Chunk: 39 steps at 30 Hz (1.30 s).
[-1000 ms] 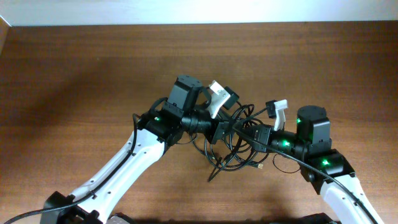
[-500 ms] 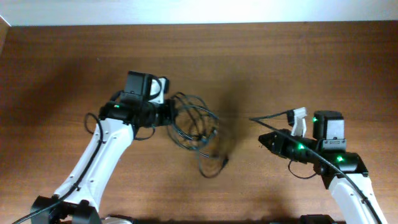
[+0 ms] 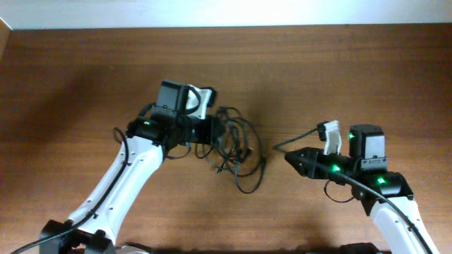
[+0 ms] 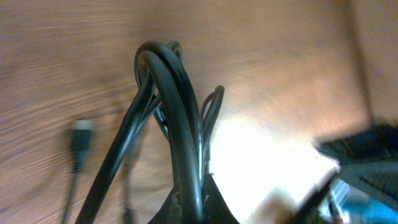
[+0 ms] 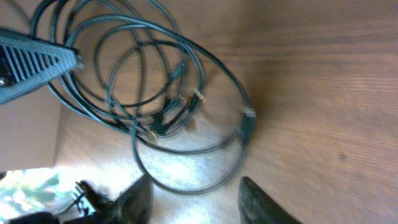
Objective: Untangle cables
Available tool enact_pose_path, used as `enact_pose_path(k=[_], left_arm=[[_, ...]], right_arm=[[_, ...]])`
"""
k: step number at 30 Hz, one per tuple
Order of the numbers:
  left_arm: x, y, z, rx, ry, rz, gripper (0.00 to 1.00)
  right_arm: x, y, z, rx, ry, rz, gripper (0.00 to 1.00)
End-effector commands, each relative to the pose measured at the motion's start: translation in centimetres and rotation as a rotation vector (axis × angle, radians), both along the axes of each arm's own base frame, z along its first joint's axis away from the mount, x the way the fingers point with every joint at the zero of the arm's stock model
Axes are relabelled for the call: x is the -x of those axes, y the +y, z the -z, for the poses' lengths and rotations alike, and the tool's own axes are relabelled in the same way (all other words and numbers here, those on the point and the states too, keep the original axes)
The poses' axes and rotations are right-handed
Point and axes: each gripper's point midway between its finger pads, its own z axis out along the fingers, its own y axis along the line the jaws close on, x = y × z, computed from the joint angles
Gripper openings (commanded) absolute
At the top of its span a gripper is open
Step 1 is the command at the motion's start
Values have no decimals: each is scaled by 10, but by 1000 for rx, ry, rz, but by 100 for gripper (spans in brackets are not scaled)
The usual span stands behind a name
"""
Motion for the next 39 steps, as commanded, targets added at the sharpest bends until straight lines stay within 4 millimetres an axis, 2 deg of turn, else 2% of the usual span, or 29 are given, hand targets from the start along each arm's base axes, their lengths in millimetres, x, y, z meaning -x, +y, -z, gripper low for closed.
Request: enact_pose_path(k=[1, 5, 9, 12, 13, 14, 15, 19, 22, 24, 26, 27, 28, 31, 33, 35, 37, 38, 39], left_arm=[[35, -43, -24, 124, -128, 334, 0], [52, -61, -26, 131, -158, 433, 0], [58, -68, -26, 133, -160, 460, 0], [58, -68, -26, 133, -161, 460, 0], [58, -68, -26, 133, -161, 460, 0], [58, -68, -26, 132, -162, 459, 0], [57, -67, -25, 124, -166, 454, 0], [31, -46, -6, -58, -198, 326, 0], [15, -28, 4, -164, -175, 184, 0], [7, -18, 9, -212, -161, 107, 0], [0, -8, 12, -254, -152, 26, 0], [-2, -5, 12, -267, -151, 4, 2], [-4, -1, 13, -279, -148, -23, 3], [-6, -1, 12, -262, -127, -64, 7], [-4, -6, 11, -228, -108, -68, 9], [1, -18, 6, -165, -99, -21, 6], [15, -41, -6, -64, -144, 160, 4], [28, -54, -16, 8, -188, 297, 8], [37, -62, -22, 53, -222, 389, 19]], right_arm=[[-2, 17, -10, 59, -190, -163, 55], [-14, 30, -23, 74, -301, -188, 59], [-18, 30, -15, 106, -291, -177, 57], [-18, 33, -2, 111, -245, -192, 44], [-17, 35, 7, 114, -217, -199, 26], [-17, 35, 11, 115, -199, -202, 12], [-16, 35, 16, 116, -177, -205, 4], [-9, 28, 24, 121, -110, -186, 4], [-10, 1, 21, 117, -54, -76, 4], [-12, -29, 15, 121, -39, 33, 4], [-12, -83, 8, 124, -14, 238, 4], [-10, -96, 6, 124, -7, 293, 4], [-6, -122, 5, 123, 12, 396, 4], [8, -159, 11, 106, 83, 561, 4], [16, -165, 17, 92, 137, 600, 5], [19, -163, 21, 82, 168, 597, 13], [21, -162, 25, 75, 196, 595, 17], [21, -161, 28, 72, 209, 594, 18], [22, -161, 30, 70, 219, 593, 18]])
